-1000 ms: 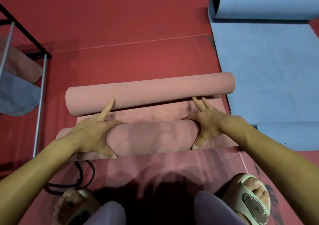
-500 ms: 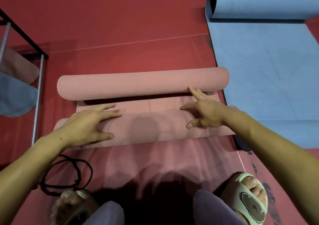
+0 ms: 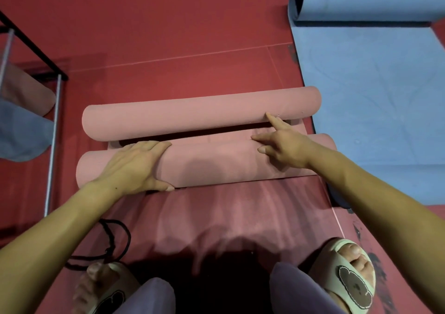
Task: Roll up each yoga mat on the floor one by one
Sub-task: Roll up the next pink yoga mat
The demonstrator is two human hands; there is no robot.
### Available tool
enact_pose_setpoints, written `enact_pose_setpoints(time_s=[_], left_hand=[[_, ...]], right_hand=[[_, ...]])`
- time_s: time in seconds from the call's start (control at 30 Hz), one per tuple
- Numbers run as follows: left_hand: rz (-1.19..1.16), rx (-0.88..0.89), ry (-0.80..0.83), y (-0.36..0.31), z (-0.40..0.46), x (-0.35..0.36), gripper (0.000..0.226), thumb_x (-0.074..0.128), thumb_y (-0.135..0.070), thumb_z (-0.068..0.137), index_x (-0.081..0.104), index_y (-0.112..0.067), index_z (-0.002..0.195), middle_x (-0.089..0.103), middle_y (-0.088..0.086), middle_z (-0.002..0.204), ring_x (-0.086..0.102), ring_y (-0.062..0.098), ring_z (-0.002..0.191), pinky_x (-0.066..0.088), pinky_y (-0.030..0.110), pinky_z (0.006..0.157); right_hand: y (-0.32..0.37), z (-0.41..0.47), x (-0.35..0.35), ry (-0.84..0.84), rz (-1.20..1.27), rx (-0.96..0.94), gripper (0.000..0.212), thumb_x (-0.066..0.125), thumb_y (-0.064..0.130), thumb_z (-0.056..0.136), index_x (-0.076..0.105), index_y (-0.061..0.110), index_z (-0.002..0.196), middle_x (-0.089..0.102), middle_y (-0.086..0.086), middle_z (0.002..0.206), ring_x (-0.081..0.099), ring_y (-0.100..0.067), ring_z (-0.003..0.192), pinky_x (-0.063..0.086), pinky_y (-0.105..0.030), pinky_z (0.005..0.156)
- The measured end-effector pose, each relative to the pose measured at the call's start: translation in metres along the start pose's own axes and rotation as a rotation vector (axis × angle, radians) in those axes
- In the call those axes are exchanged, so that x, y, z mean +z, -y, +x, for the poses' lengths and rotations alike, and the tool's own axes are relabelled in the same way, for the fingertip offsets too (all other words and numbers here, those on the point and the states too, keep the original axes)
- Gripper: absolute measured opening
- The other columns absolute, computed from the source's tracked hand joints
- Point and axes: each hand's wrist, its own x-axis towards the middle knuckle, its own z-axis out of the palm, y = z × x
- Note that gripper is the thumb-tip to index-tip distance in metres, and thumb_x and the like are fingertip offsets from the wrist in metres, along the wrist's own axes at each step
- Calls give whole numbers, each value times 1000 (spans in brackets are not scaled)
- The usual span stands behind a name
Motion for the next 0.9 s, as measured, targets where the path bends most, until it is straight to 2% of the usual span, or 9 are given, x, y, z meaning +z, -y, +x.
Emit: enact_pose_setpoints(time_s=[0.13,0.2,0.27,0.33,0.43,0.5,0.57,0.73,0.9], left_hand=[[-35,-30,46,1,6,-6,127,69,-94,57,29,-34,161,20,3,173,24,25,157,32,48,122],[-60,-55,73,0,6,-8,126,72,-91,58,26,-36,162,7,4,175,15,23,160,30,48,122],[-89,-74,77,-1,4,-9,125,74,-89,59,25,-39,162,-2,6,176,9,23,161,29,48,123],[-94,-73,58,-1,3,-8,123,75,-88,59,26,-41,162,-9,9,175,4,25,162,28,48,123],[-73,-50,8,1,2,-2,123,74,-88,59,29,-39,162,-17,13,173,-4,27,162,21,48,126],[-40,-19,-51,4,1,5,125,72,-91,58,32,-35,161,-20,16,172,-5,30,162,18,50,128],[-13,1,-86,8,1,11,126,70,-92,58,32,-32,162,-22,17,171,-6,31,162,18,52,128],[6,0,-151,10,1,10,126,59,-95,60,28,-32,164,-19,16,173,-6,29,162,18,52,127],[66,35,-237,12,3,4,103,58,-87,71,43,-31,155,-2,22,173,10,35,161,26,54,125]], right_hand=[[-3,2,6,-129,3,-31,38,68,34,100,68,28,138,26,-20,167,32,-43,150,32,-50,123],[-1,1,7,-180,-2,-55,35,70,32,98,72,25,132,48,-14,147,49,-39,133,43,-51,113],[2,-3,8,-205,-27,-90,34,66,31,101,72,21,133,59,-8,128,56,-34,119,47,-50,106],[7,-10,8,-218,-68,-92,40,57,41,103,69,23,137,62,-4,125,59,-32,116,50,-49,101],[15,-21,12,-226,-160,-64,76,42,78,92,64,23,141,61,-1,131,61,-30,116,54,-47,95],[18,-24,18,-196,-280,-61,103,48,94,75,59,19,146,59,-2,135,60,-30,118,52,-48,100],[20,-25,23,-168,-383,-55,116,65,92,64,52,16,150,57,-4,139,57,-31,123,47,-48,108],[28,-15,15,-126,-306,-15,113,84,75,64,45,16,152,55,-4,144,52,-30,132,43,-43,111],[29,-1,-3,-39,-212,23,87,82,70,67,47,18,127,64,-4,121,60,-31,112,46,-43,96]])
